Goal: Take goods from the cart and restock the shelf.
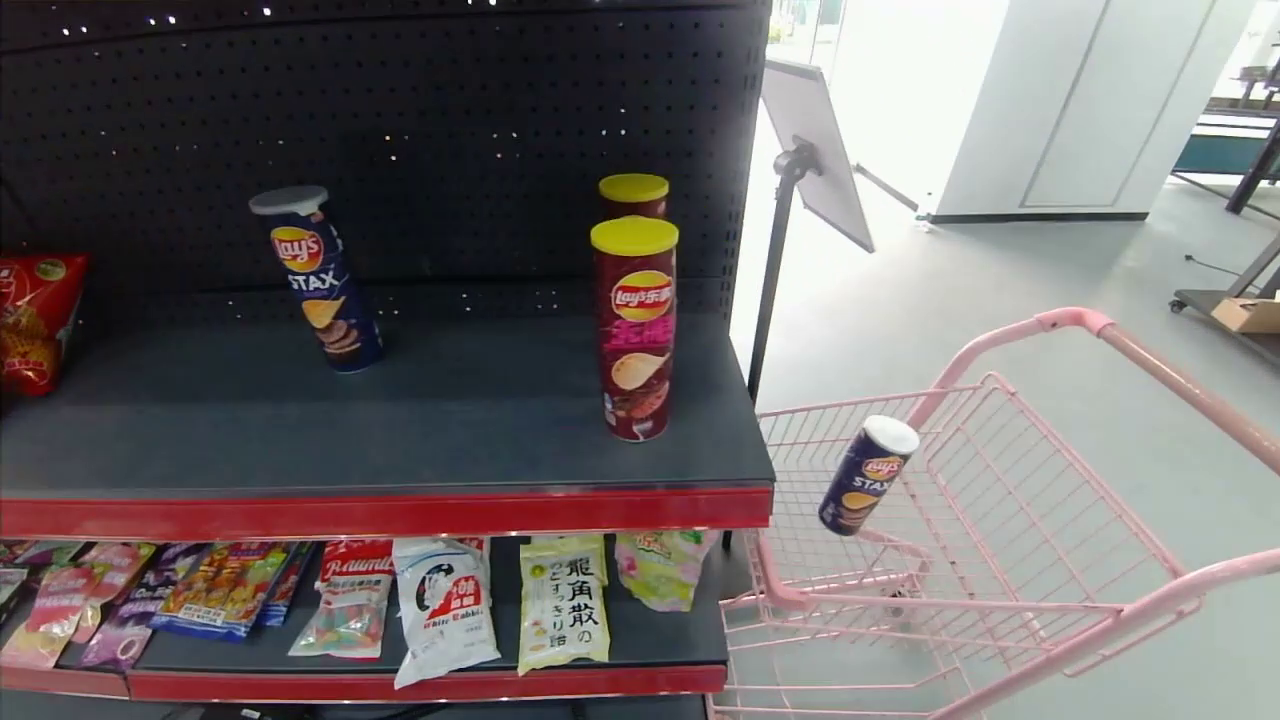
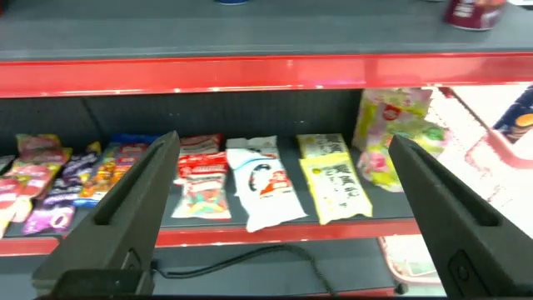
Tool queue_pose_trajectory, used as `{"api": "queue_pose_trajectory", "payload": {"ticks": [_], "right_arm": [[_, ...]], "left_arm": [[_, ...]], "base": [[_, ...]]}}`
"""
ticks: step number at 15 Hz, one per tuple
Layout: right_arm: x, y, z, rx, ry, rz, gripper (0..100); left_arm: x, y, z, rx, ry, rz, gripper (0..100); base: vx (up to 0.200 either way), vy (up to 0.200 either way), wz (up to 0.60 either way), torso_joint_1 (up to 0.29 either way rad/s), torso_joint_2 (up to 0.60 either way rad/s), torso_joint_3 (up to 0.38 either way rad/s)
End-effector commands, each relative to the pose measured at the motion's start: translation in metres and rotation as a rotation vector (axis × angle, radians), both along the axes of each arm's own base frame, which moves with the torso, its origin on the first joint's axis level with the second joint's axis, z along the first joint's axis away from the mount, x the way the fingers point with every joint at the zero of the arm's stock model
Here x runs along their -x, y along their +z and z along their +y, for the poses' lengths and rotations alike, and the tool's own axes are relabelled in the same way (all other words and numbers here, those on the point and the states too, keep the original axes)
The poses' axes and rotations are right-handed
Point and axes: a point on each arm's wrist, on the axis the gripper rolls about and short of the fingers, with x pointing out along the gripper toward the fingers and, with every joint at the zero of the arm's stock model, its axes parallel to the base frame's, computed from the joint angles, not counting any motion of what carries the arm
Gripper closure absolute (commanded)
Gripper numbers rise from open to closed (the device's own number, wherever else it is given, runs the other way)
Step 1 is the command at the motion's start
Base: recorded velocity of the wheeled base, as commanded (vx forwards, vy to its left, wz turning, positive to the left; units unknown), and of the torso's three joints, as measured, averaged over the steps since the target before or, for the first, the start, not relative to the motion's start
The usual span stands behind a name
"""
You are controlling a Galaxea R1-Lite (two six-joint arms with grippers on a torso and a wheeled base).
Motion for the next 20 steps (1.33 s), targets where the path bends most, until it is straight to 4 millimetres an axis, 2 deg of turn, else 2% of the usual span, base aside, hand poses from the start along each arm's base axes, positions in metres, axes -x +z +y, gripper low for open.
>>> {"api": "queue_pose_trajectory", "payload": {"ticks": [1,2,13,20], "right_arm": [[-0.0002,0.0001,0.0,0.001,0.0,0.001,0],[-0.0001,0.0001,0.0,0.001,0.0,0.0,0],[-0.0001,0.0001,0.0001,0.001,0.003,0.0,0],[-0.0001,0.0001,0.0001,0.001,0.003,0.0,0]], "left_arm": [[0.0001,0.0002,0.0,0.001,0.0,-0.001,0],[0.0001,0.0002,0.0,0.003,0.0,-0.001,0],[0.0,0.0002,0.0,0.005,0.0,0.001,0],[0.0,0.0002,0.0,0.005,0.0,0.001,0]], "base": [[0.0,-0.2,0.0,-0.002,0.0,-0.007],[0.0,-0.2,0.0,0.007,0.0,0.002],[0.0,0.0,0.0,0.0,0.0,0.0],[0.0,0.0,0.0,-0.147,0.36,0.196]]}}
